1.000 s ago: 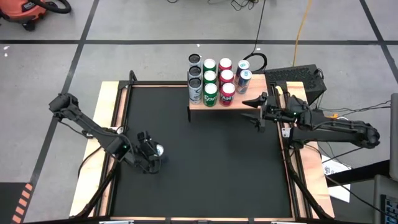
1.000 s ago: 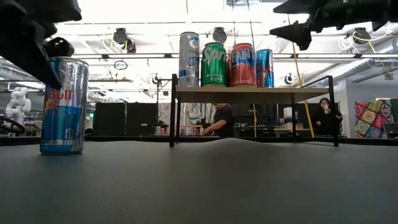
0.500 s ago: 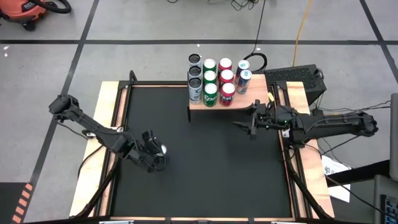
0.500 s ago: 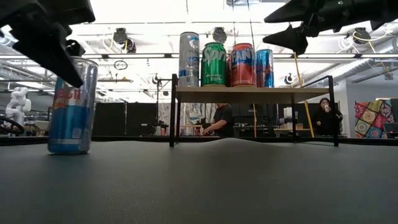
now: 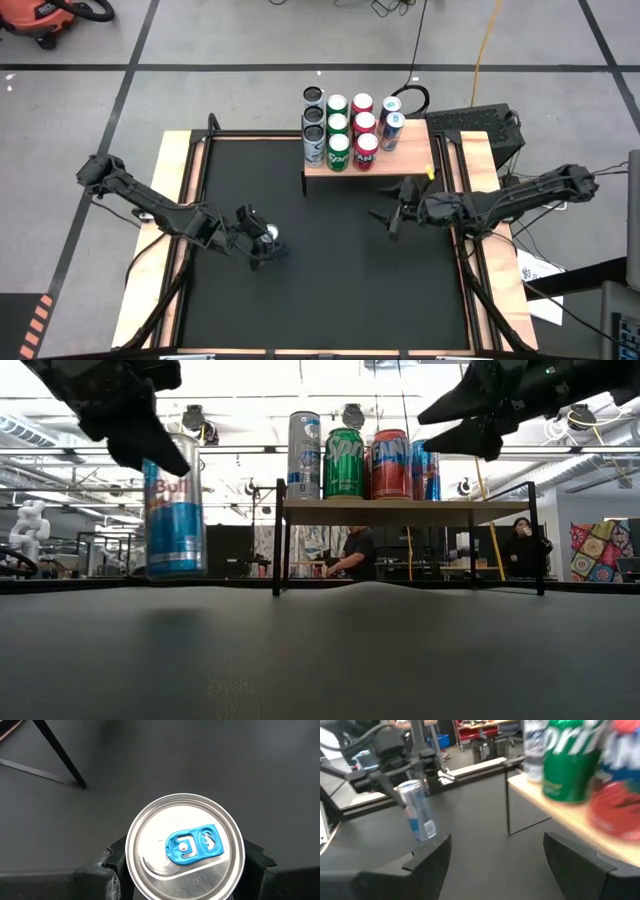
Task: Place canned beverage on shelf
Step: Put the blue soda can on the shelf aligned with the other blue soda can
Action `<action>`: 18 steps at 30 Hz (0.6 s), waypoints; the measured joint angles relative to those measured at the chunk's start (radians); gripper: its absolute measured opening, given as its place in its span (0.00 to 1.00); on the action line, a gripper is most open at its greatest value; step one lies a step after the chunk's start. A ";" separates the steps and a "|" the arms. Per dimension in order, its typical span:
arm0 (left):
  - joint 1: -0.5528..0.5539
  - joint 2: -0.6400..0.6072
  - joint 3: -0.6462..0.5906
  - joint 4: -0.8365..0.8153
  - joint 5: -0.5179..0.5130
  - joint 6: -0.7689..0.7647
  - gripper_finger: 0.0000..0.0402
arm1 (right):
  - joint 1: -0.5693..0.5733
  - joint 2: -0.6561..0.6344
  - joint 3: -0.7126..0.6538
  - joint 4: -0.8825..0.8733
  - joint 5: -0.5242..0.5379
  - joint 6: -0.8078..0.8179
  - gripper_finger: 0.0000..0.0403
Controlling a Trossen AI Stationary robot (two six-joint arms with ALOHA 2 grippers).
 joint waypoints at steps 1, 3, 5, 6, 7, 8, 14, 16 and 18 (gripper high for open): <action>0.006 0.004 0.000 0.011 -0.001 -0.001 0.56 | 0.010 0.020 0.000 0.011 0.000 0.011 0.75; 0.016 0.018 0.000 0.040 -0.003 -0.002 0.56 | 0.031 0.063 0.000 0.051 0.004 0.024 0.75; 0.022 0.038 0.000 0.079 -0.002 -0.001 0.56 | 0.061 0.109 0.000 0.113 0.028 0.026 0.75; 0.026 0.053 0.000 0.107 -0.001 -0.001 0.56 | 0.076 0.129 0.000 0.143 0.046 0.026 0.75; 0.029 0.069 0.000 0.135 0.004 -0.001 0.56 | 0.089 0.147 0.000 0.169 0.057 0.026 0.75; 0.031 0.085 0.000 0.158 0.011 -0.001 0.56 | 0.104 0.167 0.000 0.200 0.076 0.026 0.75; 0.050 0.142 0.000 0.301 0.017 0.000 0.56 | 0.169 0.267 0.000 0.317 0.129 0.026 0.75; 0.063 0.153 0.000 0.354 0.018 0.011 0.56 | 0.181 0.311 0.000 0.366 0.127 0.026 0.75; 0.081 0.167 0.000 0.396 0.016 0.045 0.56 | 0.188 0.364 0.000 0.429 0.123 0.026 0.75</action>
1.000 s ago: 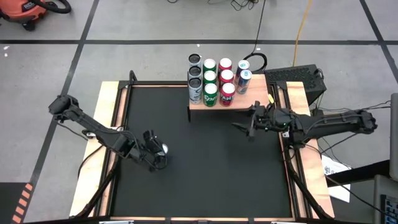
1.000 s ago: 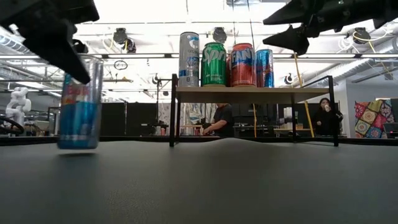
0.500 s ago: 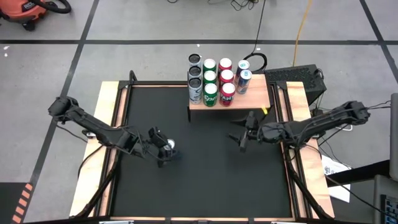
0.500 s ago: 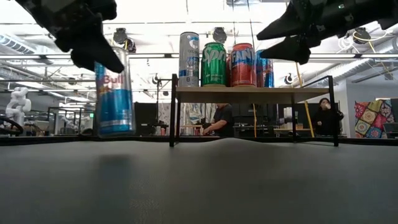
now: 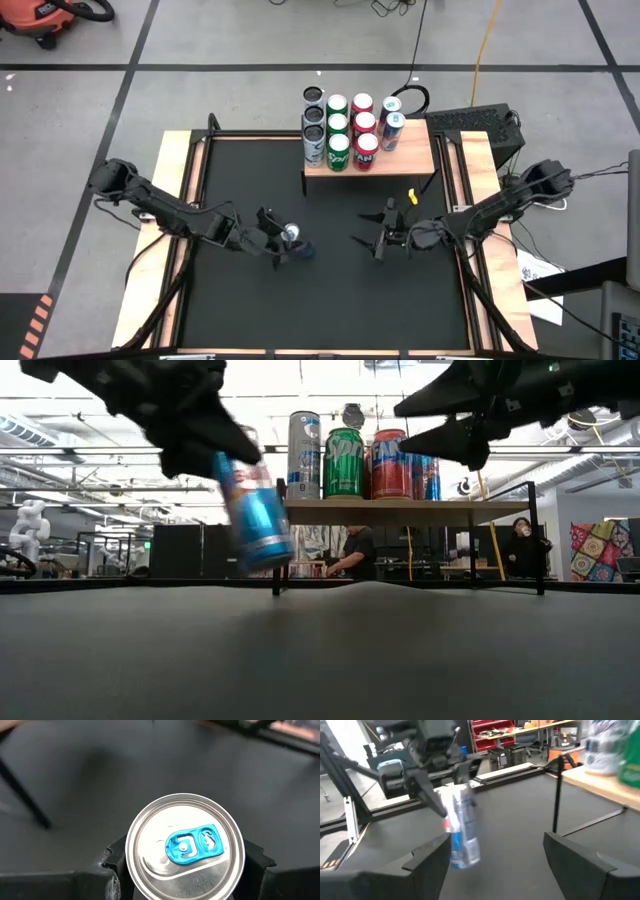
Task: Place canned beverage on shelf
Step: Put the blue soda can on the shelf aligned with the other blue soda can
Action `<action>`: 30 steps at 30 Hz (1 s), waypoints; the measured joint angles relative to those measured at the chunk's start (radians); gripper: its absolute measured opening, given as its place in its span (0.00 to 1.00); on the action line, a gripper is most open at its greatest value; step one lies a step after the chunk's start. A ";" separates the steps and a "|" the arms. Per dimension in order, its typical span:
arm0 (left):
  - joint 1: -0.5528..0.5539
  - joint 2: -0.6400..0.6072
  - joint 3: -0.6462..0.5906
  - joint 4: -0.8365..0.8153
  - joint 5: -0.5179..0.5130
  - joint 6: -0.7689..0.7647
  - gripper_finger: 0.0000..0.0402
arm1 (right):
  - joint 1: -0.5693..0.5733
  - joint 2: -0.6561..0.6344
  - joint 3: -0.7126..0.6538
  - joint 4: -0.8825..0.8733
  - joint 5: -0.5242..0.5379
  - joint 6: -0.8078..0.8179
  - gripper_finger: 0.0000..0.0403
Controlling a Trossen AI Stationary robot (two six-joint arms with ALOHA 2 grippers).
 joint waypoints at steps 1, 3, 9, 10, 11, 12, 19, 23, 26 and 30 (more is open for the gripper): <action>0.009 0.015 0.000 0.037 0.000 0.010 0.56 | 0.004 0.027 0.000 0.030 -0.002 -0.002 0.75; 0.028 0.045 0.001 0.090 0.006 0.035 0.56 | 0.006 0.087 0.000 0.100 -0.025 -0.012 0.75; 0.066 0.153 0.042 0.220 0.068 0.113 0.56 | 0.005 0.250 0.040 0.201 -0.060 0.000 0.75; 0.068 0.172 0.057 0.224 0.079 0.131 0.56 | 0.005 0.277 0.060 0.192 -0.062 0.000 0.75; 0.067 0.187 0.071 0.222 0.085 0.153 0.56 | 0.005 0.304 0.084 0.184 -0.074 0.000 0.75; 0.068 0.202 0.087 0.216 0.088 0.171 0.56 | 0.004 0.331 0.109 0.173 -0.082 -0.003 0.75; 0.067 0.247 0.169 0.217 0.113 0.248 0.56 | -0.002 0.431 0.233 0.037 -0.078 -0.017 0.75; 0.067 0.246 0.182 0.214 0.115 0.270 0.56 | -0.014 0.440 0.241 0.029 -0.082 -0.012 0.75; 0.067 0.246 0.186 0.220 0.116 0.271 0.56 | -0.020 0.441 0.244 0.035 -0.083 -0.013 0.74; 0.067 0.246 0.186 0.244 0.115 0.282 0.56 | -0.037 0.441 0.244 0.036 -0.118 -0.005 0.72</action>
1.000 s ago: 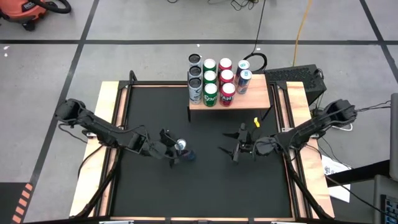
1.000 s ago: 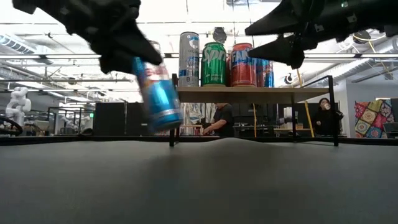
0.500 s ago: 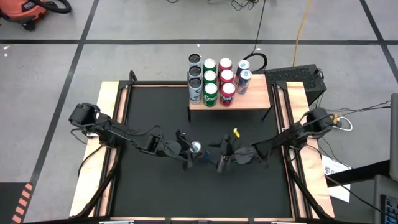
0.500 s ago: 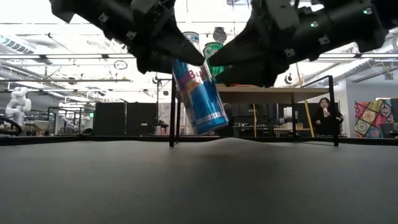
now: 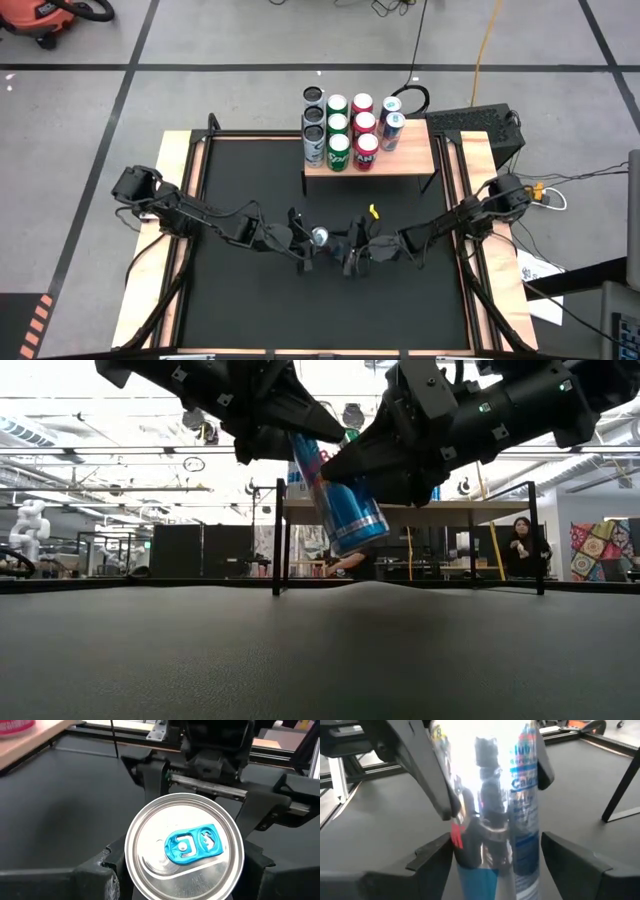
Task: Place canned beverage on shelf
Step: Put the blue soda can on the shelf aligned with the other blue soda can
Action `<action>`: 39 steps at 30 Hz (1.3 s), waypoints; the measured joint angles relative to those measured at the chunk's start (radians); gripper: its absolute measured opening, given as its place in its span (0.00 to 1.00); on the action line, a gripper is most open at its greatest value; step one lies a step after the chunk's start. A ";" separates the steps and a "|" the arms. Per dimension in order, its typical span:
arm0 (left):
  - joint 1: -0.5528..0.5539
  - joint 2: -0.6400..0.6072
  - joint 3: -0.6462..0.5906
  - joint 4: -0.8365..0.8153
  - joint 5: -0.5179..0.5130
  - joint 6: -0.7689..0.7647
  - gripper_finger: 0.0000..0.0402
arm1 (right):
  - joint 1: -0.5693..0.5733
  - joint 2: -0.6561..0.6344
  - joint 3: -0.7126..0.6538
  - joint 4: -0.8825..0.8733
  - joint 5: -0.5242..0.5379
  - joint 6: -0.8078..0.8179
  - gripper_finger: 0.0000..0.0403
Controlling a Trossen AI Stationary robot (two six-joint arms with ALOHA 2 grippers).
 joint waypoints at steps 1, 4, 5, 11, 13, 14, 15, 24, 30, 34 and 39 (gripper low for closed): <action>0.000 0.000 0.000 0.005 0.000 0.012 0.56 | -0.004 0.000 0.000 -0.003 -0.010 0.001 0.71; 0.001 0.000 0.000 0.006 -0.004 0.020 0.56 | -0.010 0.000 0.000 -0.002 -0.016 0.001 0.66; 0.001 0.000 0.000 0.005 -0.004 0.021 0.56 | -0.011 0.000 0.000 0.000 -0.017 -0.001 0.64; 0.001 -0.022 0.000 -0.005 -0.008 0.064 0.63 | -0.012 0.000 -0.017 0.066 -0.012 -0.045 0.54; 0.000 -0.043 0.002 -0.011 -0.024 0.081 0.67 | -0.012 -0.003 -0.060 0.175 -0.002 -0.069 0.54; -0.001 -0.061 0.002 -0.031 -0.034 0.094 0.70 | -0.012 -0.009 -0.097 0.240 0.014 -0.084 0.54; -0.004 -0.079 0.002 -0.043 -0.048 0.102 0.72 | -0.012 -0.016 -0.137 0.308 0.018 -0.097 0.55; -0.056 -0.199 -0.099 0.036 -0.207 0.175 0.80 | -0.101 -0.265 -0.462 0.633 0.040 -0.189 0.55; -0.047 -0.198 -0.275 0.311 -0.206 0.182 0.80 | -0.217 -0.522 -0.489 0.427 0.046 -0.306 0.56; -0.041 -0.198 -0.390 0.521 -0.206 0.217 0.80 | -0.305 -0.673 -0.490 0.308 0.035 -0.335 0.56; -0.047 -0.198 -0.477 0.683 -0.203 0.256 0.80 | -0.413 -0.821 -0.489 0.169 0.011 -0.369 0.56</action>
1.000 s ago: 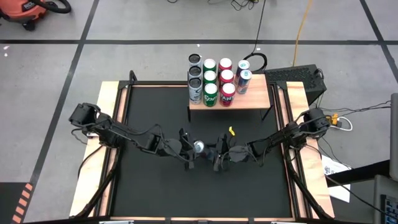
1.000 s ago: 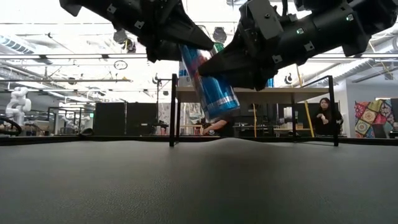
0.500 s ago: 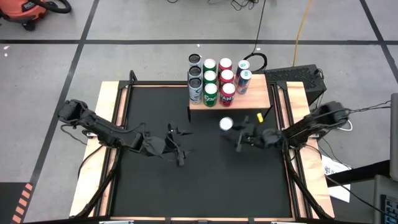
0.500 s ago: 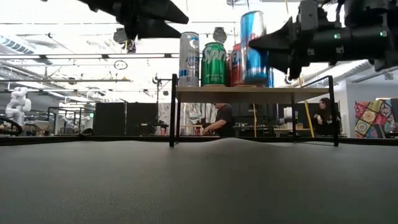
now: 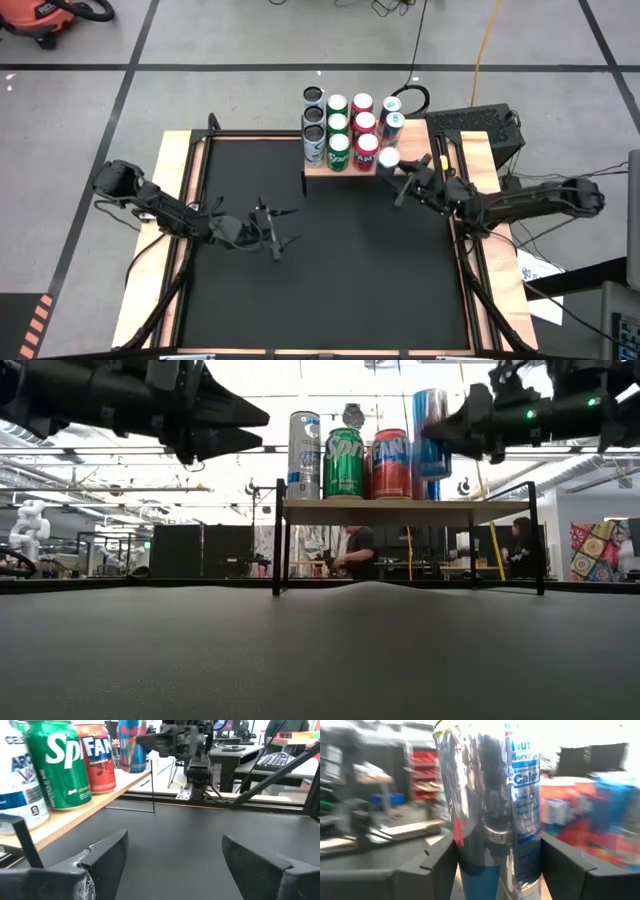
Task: Place canned beverage on shelf
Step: Put the blue soda can on the shelf aligned with the other blue soda can
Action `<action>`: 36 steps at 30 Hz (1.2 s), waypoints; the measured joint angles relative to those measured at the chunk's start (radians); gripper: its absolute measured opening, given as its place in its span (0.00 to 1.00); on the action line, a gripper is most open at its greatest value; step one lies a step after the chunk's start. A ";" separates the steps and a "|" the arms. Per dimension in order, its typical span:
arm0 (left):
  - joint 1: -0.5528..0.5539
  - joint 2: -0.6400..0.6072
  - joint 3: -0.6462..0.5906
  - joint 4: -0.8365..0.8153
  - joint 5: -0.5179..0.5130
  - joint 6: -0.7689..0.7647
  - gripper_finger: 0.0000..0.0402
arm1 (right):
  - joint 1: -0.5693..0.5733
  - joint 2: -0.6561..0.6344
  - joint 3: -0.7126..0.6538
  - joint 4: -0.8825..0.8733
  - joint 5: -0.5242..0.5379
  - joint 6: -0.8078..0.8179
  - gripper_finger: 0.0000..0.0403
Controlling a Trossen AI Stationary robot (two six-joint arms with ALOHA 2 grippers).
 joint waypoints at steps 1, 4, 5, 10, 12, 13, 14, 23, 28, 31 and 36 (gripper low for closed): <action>0.000 0.000 -0.007 0.013 0.000 -0.001 0.80 | -0.025 -0.022 0.000 -0.039 0.000 0.002 0.56; 0.000 0.000 -0.012 0.014 0.000 -0.002 0.80 | -0.096 -0.063 0.000 -0.114 -0.016 0.012 0.56; 0.000 0.000 -0.012 0.015 0.000 -0.002 0.80 | -0.120 -0.071 0.000 -0.125 -0.038 0.020 0.56; 0.003 0.000 -0.012 0.020 0.001 -0.002 0.80 | -0.248 -0.069 0.000 -0.162 -0.197 0.071 0.56; 0.003 0.000 -0.012 0.020 0.000 -0.002 0.80 | -0.288 -0.069 0.000 -0.161 -0.238 0.084 0.56; 0.003 0.000 -0.012 0.020 0.001 -0.002 0.80 | -0.304 -0.068 0.000 -0.163 -0.241 0.085 0.56; 0.003 0.000 -0.012 0.020 0.001 -0.002 0.80 | -0.318 -0.067 0.000 -0.170 -0.245 0.084 0.56; 0.003 0.000 -0.012 0.016 0.001 -0.001 0.80 | -0.418 -0.027 -0.013 -0.148 -0.393 0.135 0.56; 0.003 0.000 -0.012 0.012 0.001 0.000 0.80 | -0.461 -0.023 -0.042 -0.109 -0.426 0.167 0.57; 0.004 0.000 -0.012 0.012 0.001 0.001 0.80 | -0.473 -0.029 -0.043 -0.113 -0.424 0.167 0.61; 0.005 0.000 -0.012 0.016 0.002 0.045 0.80 | -0.498 -0.032 -0.045 -0.126 -0.466 0.171 0.73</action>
